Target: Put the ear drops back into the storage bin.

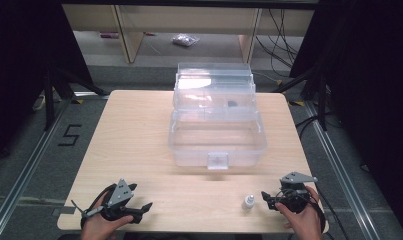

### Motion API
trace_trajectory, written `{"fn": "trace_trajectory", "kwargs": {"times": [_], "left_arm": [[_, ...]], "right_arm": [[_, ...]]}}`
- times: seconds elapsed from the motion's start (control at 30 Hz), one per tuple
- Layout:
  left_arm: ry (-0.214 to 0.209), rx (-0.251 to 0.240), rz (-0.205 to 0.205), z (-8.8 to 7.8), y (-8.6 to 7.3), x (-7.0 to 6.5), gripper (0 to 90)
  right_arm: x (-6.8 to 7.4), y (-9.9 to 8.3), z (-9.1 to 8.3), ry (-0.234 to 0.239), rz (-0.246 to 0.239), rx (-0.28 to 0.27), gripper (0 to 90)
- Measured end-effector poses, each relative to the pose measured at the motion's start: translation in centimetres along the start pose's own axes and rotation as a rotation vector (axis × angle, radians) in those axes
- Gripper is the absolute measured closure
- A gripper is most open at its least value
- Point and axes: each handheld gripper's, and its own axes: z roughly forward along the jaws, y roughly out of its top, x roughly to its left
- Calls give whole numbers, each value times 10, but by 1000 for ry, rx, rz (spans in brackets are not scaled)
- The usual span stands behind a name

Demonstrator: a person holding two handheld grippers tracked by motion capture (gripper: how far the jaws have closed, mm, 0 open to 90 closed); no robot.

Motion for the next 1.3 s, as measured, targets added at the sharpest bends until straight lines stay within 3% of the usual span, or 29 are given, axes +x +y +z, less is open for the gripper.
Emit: {"fn": "trace_trajectory", "kwargs": {"times": [0.03, 0.07, 0.2, 0.23, 0.5, 0.53, 0.73, 0.8, 0.93, 0.97, 1.13, 1.3], "left_arm": [[-5, -4, 3, 0, 0, 0, 180], [-2, 3, 2, 0, 0, 0, 180], [3, -4, -13, 0, 0, -1, 180], [3, -3, -11, 0, 0, -1, 180], [3, -2, -11, 0, 0, -1, 180], [3, -3, -11, 0, 0, -1, 180], [4, -14, 0, 1, 0, 0, 180], [-4, -24, -16, 2, -1, -1, 180], [-4, -11, -21, 1, 0, -2, 180], [-4, -11, -21, 1, 0, -1, 180], [-4, -23, -13, 2, -1, 0, 180], [0, -12, -5, 1, -1, 0, 180]], "right_arm": [[-1, -1, 1, -5, -30, -6, 193], [1, 0, 1, 7, -3, 4, 195], [0, 0, 0, 6, -11, 7, 198], [-2, 0, 1, 2, -33, 1, 200], [1, 0, -1, 10, -16, 22, 206], [0, 0, -1, 4, -36, 16, 207], [2, 1, -1, 8, -29, 26, 209], [3, 1, -2, 8, -24, 29, 210], [5, 2, -3, 14, -33, 40, 210], [4, 1, -3, 9, -61, 34, 210], [8, 1, -5, 29, -45, 48, 211], [10, 1, -9, 19, -71, 51, 214]]}}
